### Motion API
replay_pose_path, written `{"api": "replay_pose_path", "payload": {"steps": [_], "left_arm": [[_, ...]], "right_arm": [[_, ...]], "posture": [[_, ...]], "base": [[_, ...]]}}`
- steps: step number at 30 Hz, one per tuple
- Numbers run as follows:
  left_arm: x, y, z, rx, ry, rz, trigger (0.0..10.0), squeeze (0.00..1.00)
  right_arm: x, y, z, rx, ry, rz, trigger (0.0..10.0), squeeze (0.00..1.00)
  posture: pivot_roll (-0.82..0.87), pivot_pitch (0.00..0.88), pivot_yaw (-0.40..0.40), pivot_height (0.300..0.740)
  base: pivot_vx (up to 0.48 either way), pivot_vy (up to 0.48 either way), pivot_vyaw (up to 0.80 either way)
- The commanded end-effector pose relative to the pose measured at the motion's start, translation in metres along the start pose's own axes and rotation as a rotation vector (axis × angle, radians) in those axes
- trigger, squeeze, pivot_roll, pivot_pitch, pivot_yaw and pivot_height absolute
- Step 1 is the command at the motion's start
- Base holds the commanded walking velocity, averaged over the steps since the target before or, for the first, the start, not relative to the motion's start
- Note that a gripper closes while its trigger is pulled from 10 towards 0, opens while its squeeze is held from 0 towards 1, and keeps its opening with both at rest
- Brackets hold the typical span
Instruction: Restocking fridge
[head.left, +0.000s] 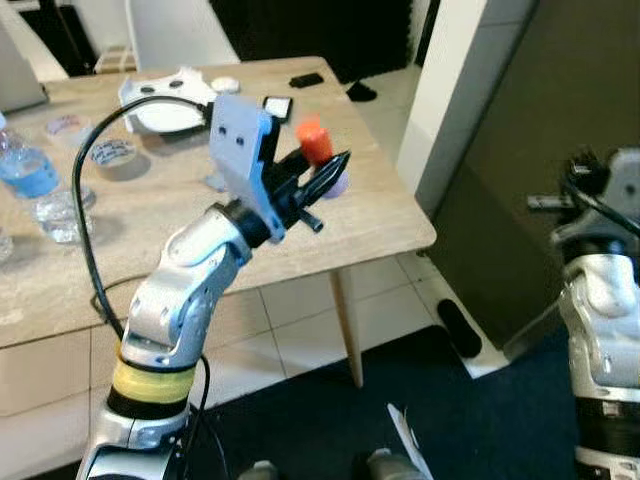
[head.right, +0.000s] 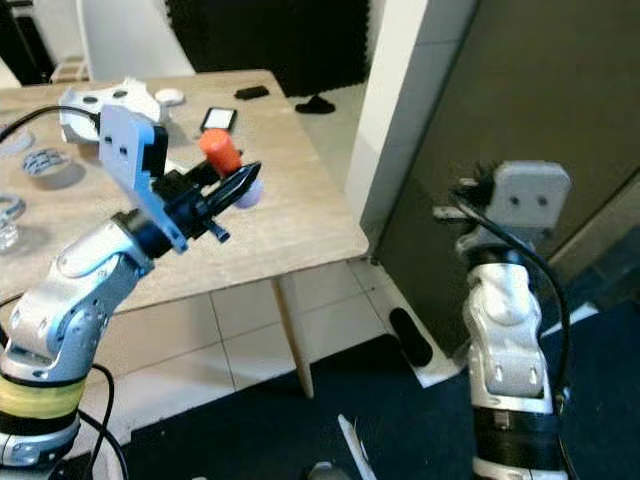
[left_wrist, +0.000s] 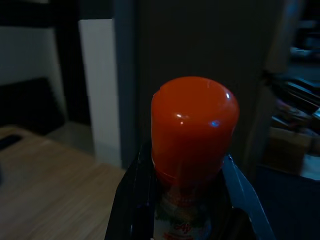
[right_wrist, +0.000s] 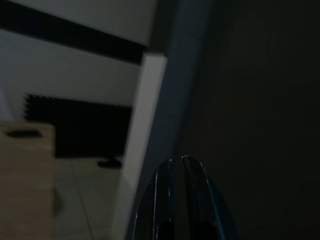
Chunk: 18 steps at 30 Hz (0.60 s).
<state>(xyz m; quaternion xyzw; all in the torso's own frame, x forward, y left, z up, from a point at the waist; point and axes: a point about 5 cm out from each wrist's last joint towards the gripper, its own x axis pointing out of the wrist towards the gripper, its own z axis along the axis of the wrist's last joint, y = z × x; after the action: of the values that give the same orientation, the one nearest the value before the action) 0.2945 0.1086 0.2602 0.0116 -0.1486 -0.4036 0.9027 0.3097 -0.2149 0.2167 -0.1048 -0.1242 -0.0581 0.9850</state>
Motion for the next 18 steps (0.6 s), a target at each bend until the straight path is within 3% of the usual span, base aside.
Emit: {"api": "replay_pose_path", "payload": {"steps": [1,3,5,12,18], "left_arm": [[0.004,-0.004,0.000,-0.001,0.002,-0.035,10.0,0.00],[0.015,-0.009,0.005,0.041,0.012,-0.153,10.0,0.00],[0.022,-0.015,0.006,0.093,0.031,-0.257,10.0,0.00],[0.033,-0.016,0.006,0.177,0.070,-0.303,10.0,0.00],[0.039,-0.016,0.003,0.184,0.077,-0.283,10.0,0.00]], "right_arm": [[0.000,0.006,0.003,0.004,0.004,0.054,10.0,0.00],[-0.002,0.035,0.025,-0.036,-0.068,0.275,10.0,0.00],[-0.005,0.050,0.036,-0.073,-0.111,0.402,10.0,0.00],[-0.012,0.071,0.054,-0.085,-0.182,0.533,10.0,0.00],[-0.012,0.083,0.072,-0.064,-0.229,0.607,10.0,0.00]], "posture": [[-0.02,0.023,-0.043,0.740],[-0.02,0.011,-0.035,0.740],[-0.01,0.021,-0.038,0.740],[0.00,0.029,-0.038,0.740],[0.00,0.050,-0.048,0.740]], "base": [[0.000,0.000,0.00],[0.000,0.000,0.00],[0.000,0.000,0.00],[0.000,0.000,0.00],[0.000,0.000,0.00]]}}
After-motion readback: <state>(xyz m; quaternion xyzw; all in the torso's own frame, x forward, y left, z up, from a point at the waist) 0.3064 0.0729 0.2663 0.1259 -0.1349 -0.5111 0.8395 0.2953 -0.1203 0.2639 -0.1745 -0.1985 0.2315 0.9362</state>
